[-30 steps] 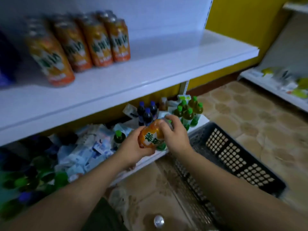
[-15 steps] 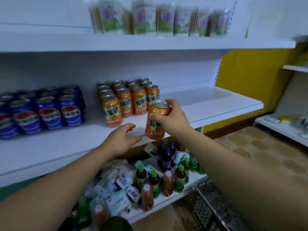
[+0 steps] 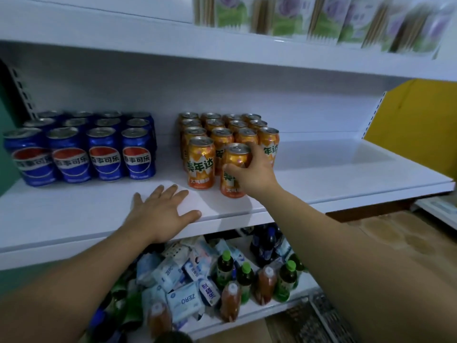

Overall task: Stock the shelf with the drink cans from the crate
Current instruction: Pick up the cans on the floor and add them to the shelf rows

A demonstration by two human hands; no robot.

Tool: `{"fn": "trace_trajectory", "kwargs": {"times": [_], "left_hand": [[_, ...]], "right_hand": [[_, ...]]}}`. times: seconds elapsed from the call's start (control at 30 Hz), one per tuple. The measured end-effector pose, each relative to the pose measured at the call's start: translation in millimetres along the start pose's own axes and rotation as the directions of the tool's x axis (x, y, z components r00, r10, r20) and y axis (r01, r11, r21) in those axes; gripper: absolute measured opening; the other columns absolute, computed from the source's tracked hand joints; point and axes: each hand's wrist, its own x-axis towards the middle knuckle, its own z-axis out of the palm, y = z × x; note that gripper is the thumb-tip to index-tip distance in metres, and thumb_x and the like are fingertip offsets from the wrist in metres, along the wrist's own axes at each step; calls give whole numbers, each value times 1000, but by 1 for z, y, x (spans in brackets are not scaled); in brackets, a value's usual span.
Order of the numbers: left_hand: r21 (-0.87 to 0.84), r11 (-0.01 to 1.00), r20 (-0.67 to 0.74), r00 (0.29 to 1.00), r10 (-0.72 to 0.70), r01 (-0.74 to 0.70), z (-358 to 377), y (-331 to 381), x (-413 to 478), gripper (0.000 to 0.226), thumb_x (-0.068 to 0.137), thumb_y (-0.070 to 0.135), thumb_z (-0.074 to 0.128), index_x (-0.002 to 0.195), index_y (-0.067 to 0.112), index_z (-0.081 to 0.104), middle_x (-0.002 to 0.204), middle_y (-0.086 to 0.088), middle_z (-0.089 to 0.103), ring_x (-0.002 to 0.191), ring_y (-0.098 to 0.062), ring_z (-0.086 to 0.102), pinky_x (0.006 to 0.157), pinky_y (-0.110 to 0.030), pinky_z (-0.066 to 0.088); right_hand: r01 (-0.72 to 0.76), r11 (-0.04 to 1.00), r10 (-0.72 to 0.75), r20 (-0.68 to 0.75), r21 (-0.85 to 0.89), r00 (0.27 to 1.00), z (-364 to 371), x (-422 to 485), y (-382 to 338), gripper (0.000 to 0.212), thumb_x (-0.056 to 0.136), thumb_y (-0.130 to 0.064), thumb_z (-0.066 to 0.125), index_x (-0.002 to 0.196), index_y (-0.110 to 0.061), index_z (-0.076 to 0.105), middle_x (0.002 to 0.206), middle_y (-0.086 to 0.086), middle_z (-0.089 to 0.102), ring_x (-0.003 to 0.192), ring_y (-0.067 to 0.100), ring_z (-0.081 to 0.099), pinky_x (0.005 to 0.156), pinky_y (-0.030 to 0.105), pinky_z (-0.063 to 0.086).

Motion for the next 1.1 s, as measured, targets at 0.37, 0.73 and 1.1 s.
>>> {"fn": "trace_trajectory", "kwargs": {"times": [0.37, 0.73, 1.1], "left_hand": [[-8, 1000, -7, 1000, 4, -4, 3, 1, 1, 80, 82, 79, 16, 151, 38, 6, 161, 9, -2, 148, -16, -4, 116, -58, 1], [-83, 996, -7, 1000, 30, -31, -2, 1, -5, 77, 88, 72, 24, 152, 30, 15, 161, 3, 6, 148, -18, 4, 119, -48, 4], [-202, 969, 3, 989, 146, -142, -11, 41, -89, 78, 88, 65, 44, 151, 25, 21, 160, -1, 14, 147, -22, 13, 118, -50, 10]], "right_hand": [[20, 998, -21, -19, -61, 1000, 26, 31, 18, 81, 77, -43, 73, 145, -30, 30, 143, 2, 44, 128, 25, 46, 105, 48, 42], [-79, 968, 99, 76, -237, 992, -13, -14, 16, 74, 87, -45, 66, 147, -21, 30, 147, 5, 39, 135, 26, 38, 106, 39, 34], [-181, 870, 240, 73, -458, 968, -80, -104, 22, 75, 89, -53, 57, 150, -20, 27, 153, 9, 34, 120, 32, 53, 93, 42, 46]]}}
